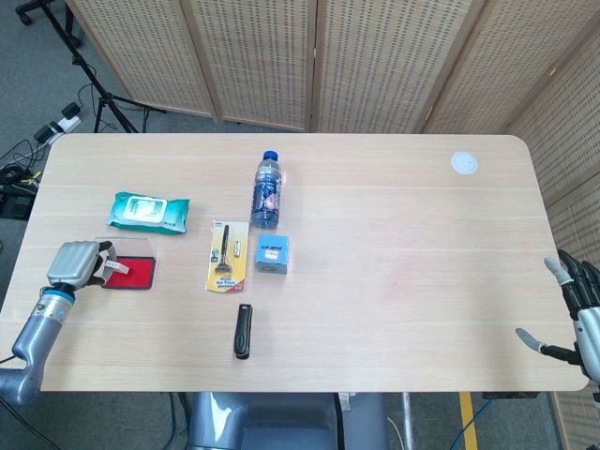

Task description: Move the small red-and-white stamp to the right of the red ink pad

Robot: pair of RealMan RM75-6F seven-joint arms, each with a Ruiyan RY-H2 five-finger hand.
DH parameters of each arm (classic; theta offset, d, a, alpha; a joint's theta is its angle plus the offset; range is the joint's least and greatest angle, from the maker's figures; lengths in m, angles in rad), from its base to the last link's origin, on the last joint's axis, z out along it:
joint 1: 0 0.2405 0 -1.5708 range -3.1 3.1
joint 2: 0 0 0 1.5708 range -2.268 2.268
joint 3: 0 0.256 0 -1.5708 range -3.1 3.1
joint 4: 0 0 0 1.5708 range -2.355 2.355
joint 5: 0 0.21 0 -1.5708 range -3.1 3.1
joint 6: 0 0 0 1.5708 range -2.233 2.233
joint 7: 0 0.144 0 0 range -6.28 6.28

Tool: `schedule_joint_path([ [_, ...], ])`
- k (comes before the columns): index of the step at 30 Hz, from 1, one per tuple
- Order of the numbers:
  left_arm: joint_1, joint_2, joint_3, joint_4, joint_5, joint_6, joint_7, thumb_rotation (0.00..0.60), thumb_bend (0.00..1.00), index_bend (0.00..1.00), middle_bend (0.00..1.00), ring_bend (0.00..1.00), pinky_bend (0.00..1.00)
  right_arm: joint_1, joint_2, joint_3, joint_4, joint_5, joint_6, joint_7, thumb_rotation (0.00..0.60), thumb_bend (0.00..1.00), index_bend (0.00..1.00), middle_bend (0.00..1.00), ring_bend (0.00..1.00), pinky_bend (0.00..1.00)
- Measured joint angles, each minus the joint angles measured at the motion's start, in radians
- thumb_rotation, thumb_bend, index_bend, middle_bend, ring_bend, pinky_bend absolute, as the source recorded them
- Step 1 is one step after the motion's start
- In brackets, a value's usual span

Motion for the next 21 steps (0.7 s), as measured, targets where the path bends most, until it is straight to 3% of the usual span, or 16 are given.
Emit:
schedule_joint_path([
  [21,-0.007,-0.034,0.005,0.041,-0.017,-0.031,0.025,0.6,0.43,0.62,1.0,0.92,0.91,-0.002,-0.003,0.003,0.007,0.001,0.007,0.015,0.6,0.0,0.0,0.0,0.0,0.0],
])
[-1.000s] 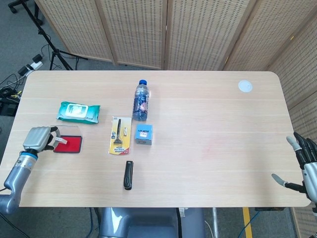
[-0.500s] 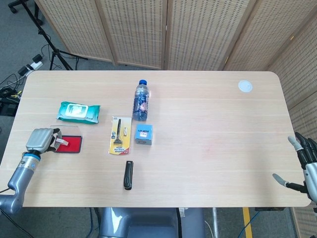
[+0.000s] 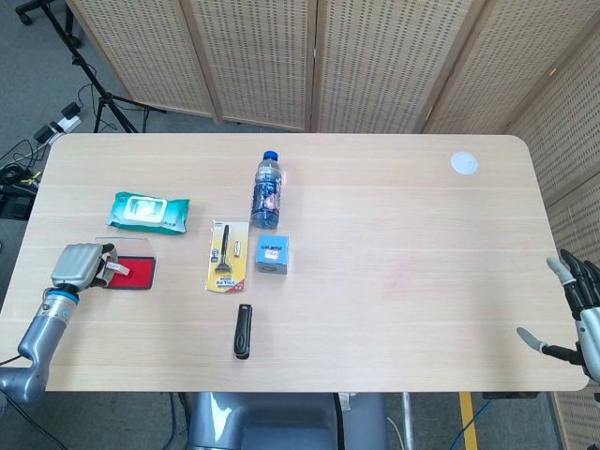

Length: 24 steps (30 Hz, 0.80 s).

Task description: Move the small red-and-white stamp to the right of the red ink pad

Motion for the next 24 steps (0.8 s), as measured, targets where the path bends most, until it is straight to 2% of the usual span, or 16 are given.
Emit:
schedule_joint_path([
  [24,0.003,-0.002,0.0,-0.001,0.003,0.008,0.001,0.6,0.42,0.62,1.0,0.92,0.91,-0.002,0.0,0.0,0.002,0.0,0.002,0.006,0.6,0.0,0.0,0.0,0.0,0.0],
])
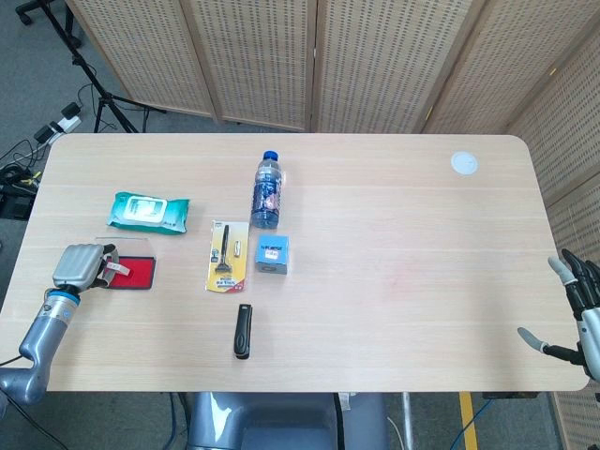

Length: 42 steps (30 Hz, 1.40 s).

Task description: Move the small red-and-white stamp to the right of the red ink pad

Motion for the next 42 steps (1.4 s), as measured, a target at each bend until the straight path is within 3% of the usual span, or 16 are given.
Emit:
schedule_joint_path([
  [7,0.005,0.039,-0.007,-0.056,0.009,0.029,-0.012,0.6,0.42,0.62,1.0,0.92,0.91,-0.001,0.002,0.001,0.0,0.0,0.001,0.006,0.6,0.0,0.0,0.0,0.0,0.0],
  [16,0.014,0.142,-0.022,-0.231,0.02,0.086,0.003,0.6,0.42,0.62,1.0,0.92,0.91,-0.004,0.006,0.001,0.002,-0.002,0.008,0.022,0.6,0.0,0.0,0.0,0.0,0.0],
  [21,0.003,0.168,-0.027,-0.345,0.016,0.094,0.089,0.6,0.42,0.62,1.0,0.92,0.91,-0.006,0.008,0.0,0.004,-0.005,0.013,0.032,0.6,0.0,0.0,0.0,0.0,0.0],
  [32,-0.061,0.095,-0.042,-0.396,-0.125,0.042,0.329,0.6,0.42,0.62,1.0,0.92,0.91,-0.002,0.01,0.0,0.01,-0.002,0.005,0.049,0.6,0.0,0.0,0.0,0.0,0.0],
  [42,-0.08,0.033,-0.034,-0.372,-0.165,0.061,0.405,0.6,0.4,0.62,1.0,0.92,0.91,-0.001,0.01,-0.003,0.006,-0.009,0.006,0.045,0.6,0.0,0.0,0.0,0.0,0.0],
])
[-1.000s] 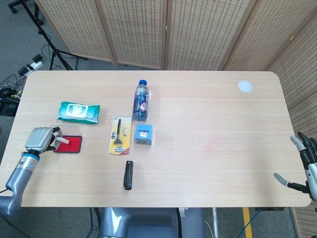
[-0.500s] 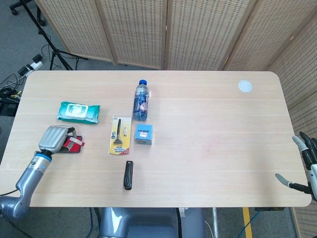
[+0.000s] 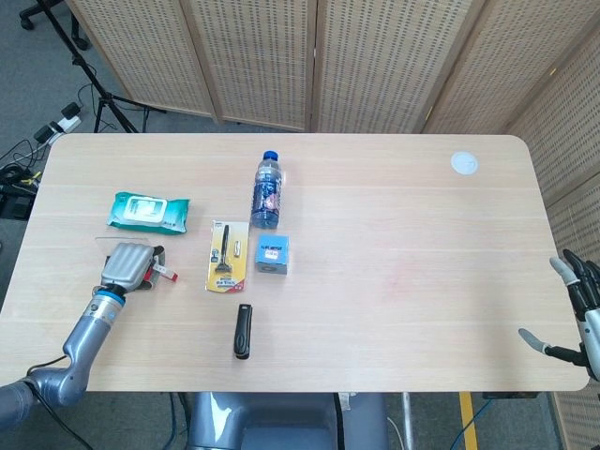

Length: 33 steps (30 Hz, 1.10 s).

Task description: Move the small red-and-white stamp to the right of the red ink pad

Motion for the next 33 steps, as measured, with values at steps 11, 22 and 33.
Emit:
schedule_joint_path([
  [11,-0.005,-0.045,0.013,0.024,-0.016,0.013,0.038,0.6,0.36,0.62,1.0,0.92,0.91,0.0,0.001,0.0,0.001,0.002,0.0,0.005,0.6,0.0,0.0,0.0,0.0,0.0],
  [22,-0.006,-0.045,0.017,0.023,-0.027,0.013,0.047,0.6,0.27,0.61,1.0,0.92,0.91,-0.001,0.002,0.001,0.002,0.002,0.003,0.01,0.6,0.0,0.0,0.0,0.0,0.0],
  [33,-0.011,-0.044,0.008,0.022,-0.037,0.019,0.05,0.6,0.28,0.52,1.0,0.92,0.91,0.0,0.002,0.002,0.005,0.004,0.002,0.016,0.6,0.0,0.0,0.0,0.0,0.0],
])
